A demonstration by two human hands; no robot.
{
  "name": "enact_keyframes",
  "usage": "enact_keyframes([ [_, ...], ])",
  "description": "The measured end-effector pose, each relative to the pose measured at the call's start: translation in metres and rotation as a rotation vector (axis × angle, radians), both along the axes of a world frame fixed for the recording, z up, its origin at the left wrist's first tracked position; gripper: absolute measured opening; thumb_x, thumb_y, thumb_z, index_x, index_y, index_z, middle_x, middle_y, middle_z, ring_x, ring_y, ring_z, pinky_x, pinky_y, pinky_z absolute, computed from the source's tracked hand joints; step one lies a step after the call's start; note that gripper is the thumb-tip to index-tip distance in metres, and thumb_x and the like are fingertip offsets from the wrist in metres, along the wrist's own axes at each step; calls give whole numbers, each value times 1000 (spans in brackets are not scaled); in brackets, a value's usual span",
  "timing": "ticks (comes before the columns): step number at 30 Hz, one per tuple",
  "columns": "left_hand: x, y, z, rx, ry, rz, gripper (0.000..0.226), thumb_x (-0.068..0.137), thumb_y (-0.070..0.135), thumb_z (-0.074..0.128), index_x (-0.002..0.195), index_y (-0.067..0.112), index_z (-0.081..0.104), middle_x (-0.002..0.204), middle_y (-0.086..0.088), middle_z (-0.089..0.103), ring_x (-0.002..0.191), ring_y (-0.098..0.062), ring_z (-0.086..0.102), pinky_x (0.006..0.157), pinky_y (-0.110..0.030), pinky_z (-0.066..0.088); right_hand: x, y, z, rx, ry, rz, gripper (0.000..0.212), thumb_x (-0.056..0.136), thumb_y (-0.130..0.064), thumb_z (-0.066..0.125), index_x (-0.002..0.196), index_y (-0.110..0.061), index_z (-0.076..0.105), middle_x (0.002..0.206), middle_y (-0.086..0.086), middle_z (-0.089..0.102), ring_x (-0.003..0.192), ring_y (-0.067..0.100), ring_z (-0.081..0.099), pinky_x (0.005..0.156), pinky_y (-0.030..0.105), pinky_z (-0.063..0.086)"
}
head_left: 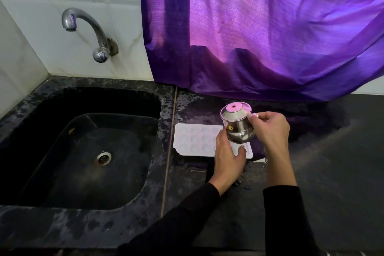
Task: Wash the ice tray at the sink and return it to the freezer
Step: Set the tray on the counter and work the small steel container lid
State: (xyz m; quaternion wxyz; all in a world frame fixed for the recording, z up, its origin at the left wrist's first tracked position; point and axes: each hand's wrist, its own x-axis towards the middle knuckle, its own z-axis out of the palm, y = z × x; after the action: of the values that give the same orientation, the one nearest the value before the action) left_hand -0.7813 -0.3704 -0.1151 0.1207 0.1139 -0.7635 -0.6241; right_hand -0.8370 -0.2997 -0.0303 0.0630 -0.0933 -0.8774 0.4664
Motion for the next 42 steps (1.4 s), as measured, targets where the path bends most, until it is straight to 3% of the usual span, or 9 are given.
enact_keyframes([
  [9, 2, -3, -2, 16, -50, -9, 62, 89, 11, 57, 145, 21, 31, 139, 4, 37, 132, -11, 37, 97, -16, 29, 3, -10, 1, 103, 45, 68, 16, 84, -30, 66, 73, -17, 66, 72, 4, 69, 83, 25, 64, 81, 36, 49],
  [15, 1, -2, -3, 50, -54, 6, 61, 89, 10, 58, 143, 19, 32, 137, 2, 39, 131, -13, 39, 101, -21, 34, 3, -12, 0, 122, 42, 77, 15, 84, -30, 66, 72, -20, 65, 74, 2, 69, 82, 24, 64, 79, 36, 50],
  [19, 2, 0, -4, 59, -62, 12, 60, 89, 10, 58, 143, 16, 32, 130, 7, 37, 129, -13, 39, 99, -20, 33, 5, -12, -1, 113, 39, 81, 16, 84, -29, 66, 76, -15, 68, 74, 3, 68, 80, 23, 61, 74, 29, 40],
  [28, 1, -1, -5, 79, -78, 24, 59, 89, 10, 58, 142, 17, 33, 135, 1, 41, 125, -12, 42, 102, -24, 36, 6, -14, -1, 140, 27, 102, 16, 86, -28, 66, 78, -14, 68, 73, 3, 64, 77, 22, 54, 73, 28, 38],
  [35, 2, 0, -5, 51, -55, 34, 60, 89, 9, 57, 143, 17, 32, 133, 5, 38, 118, -4, 40, 98, -16, 32, 5, -9, -1, 100, 8, 84, 17, 85, -29, 66, 73, -17, 64, 75, 1, 65, 81, 21, 55, 80, 31, 43],
  [40, 1, 1, -3, -15, 7, 83, 60, 86, 9, 59, 140, 15, 33, 123, 13, 34, 114, 2, 34, 89, 0, 24, 2, -5, -1, 11, -17, 49, 16, 82, -33, 68, 70, -22, 65, 75, 1, 70, 88, 23, 64, 87, 40, 51],
  [42, 2, 2, -2, -18, 18, 86, 61, 87, 9, 59, 141, 14, 31, 125, 13, 33, 116, 2, 33, 92, -3, 24, 1, -6, -1, -7, -20, 53, 14, 82, -33, 68, 73, -23, 66, 74, 1, 70, 88, 23, 66, 88, 40, 51],
])
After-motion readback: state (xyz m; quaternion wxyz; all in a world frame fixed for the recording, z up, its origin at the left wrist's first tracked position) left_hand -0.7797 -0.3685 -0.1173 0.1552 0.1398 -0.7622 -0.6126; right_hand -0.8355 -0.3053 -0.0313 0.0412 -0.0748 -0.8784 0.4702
